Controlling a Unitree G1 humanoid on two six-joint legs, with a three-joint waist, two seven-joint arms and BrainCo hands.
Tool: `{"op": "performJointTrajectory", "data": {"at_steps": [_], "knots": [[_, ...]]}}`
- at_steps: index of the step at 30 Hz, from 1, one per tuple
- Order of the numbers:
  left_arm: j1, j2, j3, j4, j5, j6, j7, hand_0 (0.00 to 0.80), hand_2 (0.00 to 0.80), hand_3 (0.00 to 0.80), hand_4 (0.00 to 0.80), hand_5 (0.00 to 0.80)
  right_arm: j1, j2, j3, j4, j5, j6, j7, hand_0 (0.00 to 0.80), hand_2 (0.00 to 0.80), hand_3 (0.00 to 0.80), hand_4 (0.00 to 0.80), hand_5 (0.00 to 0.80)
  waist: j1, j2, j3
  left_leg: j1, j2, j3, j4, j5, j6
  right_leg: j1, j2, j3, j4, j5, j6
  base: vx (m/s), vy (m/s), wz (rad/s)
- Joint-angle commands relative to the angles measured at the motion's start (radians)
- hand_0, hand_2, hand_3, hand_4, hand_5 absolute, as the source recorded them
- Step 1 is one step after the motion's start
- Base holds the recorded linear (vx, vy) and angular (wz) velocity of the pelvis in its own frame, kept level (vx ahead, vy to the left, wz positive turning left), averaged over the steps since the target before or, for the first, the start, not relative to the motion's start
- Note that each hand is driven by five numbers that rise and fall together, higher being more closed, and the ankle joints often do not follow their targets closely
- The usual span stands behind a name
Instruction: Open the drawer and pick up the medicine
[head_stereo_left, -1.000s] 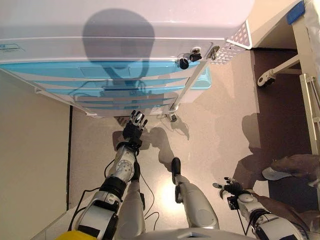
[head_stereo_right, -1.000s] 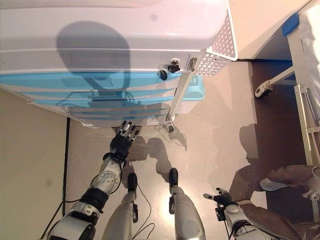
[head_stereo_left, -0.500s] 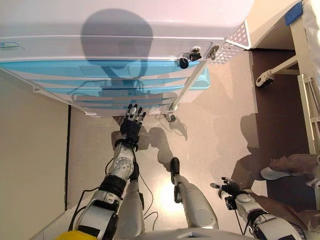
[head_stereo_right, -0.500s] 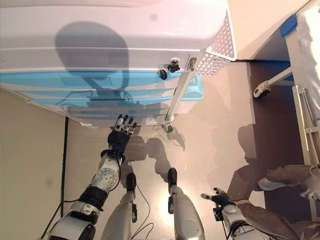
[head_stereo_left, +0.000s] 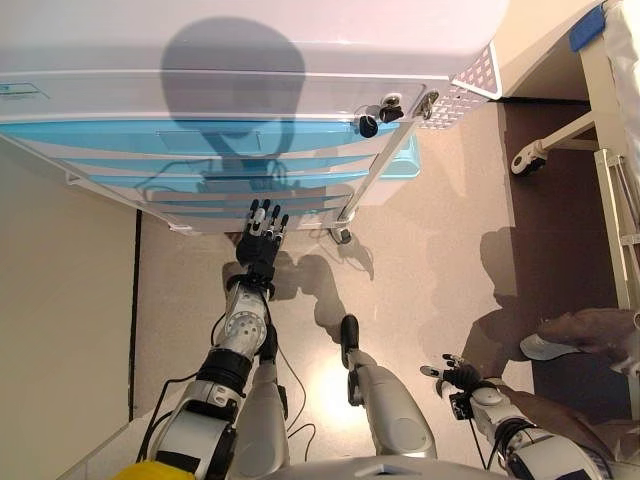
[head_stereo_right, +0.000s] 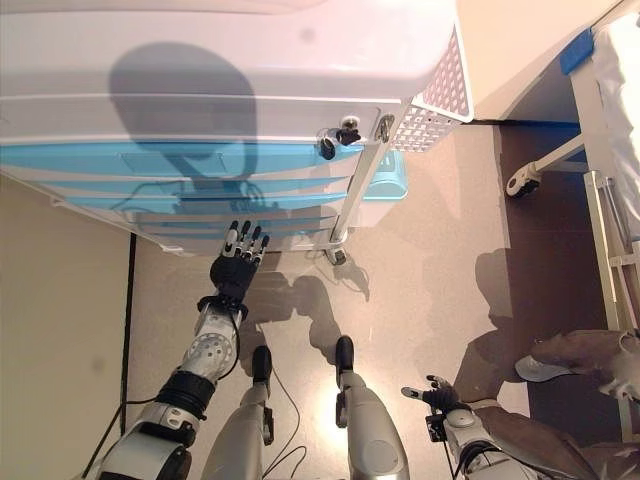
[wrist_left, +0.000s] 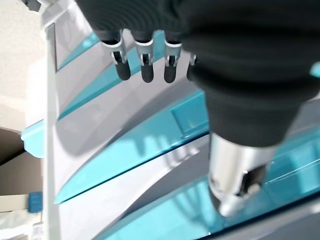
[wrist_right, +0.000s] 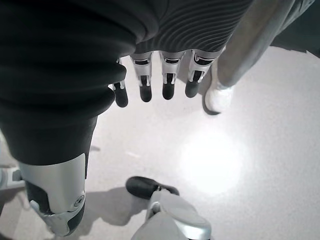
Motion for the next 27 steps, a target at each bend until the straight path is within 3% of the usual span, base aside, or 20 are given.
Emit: {"op": "performJointTrajectory", "data": {"at_steps": [1,27], "knots": [[-0.042,0.007,0.024,-0.086,0.014,-0.041,-0.030,0.000,0.000,0.000,0.000,0.000,0.014,-0.009,0.029,0.015,0.016,-0.019,0.001,0.000,0.000,0.000,0.000,0.000,0.005,-0.047,-0.031,-0.015,-0.034,-0.002,0.012,-0.042,0.033,-0.085,-0.032,0.028,0.011,0.044,0.062,0.000,0.000,0.00],[-0.101,0.033,0.034,-0.112,0.039,-0.063,-0.013,0.000,0.000,0.000,0.000,0.000,0.011,-0.017,0.030,0.011,0.018,-0.021,0.011,0.000,0.000,0.000,0.000,0.000,-0.006,-0.041,-0.041,-0.057,-0.044,0.005,0.052,-0.058,0.036,-0.107,-0.039,0.034,0.019,0.043,0.063,0.000,0.000,0.00]]}}
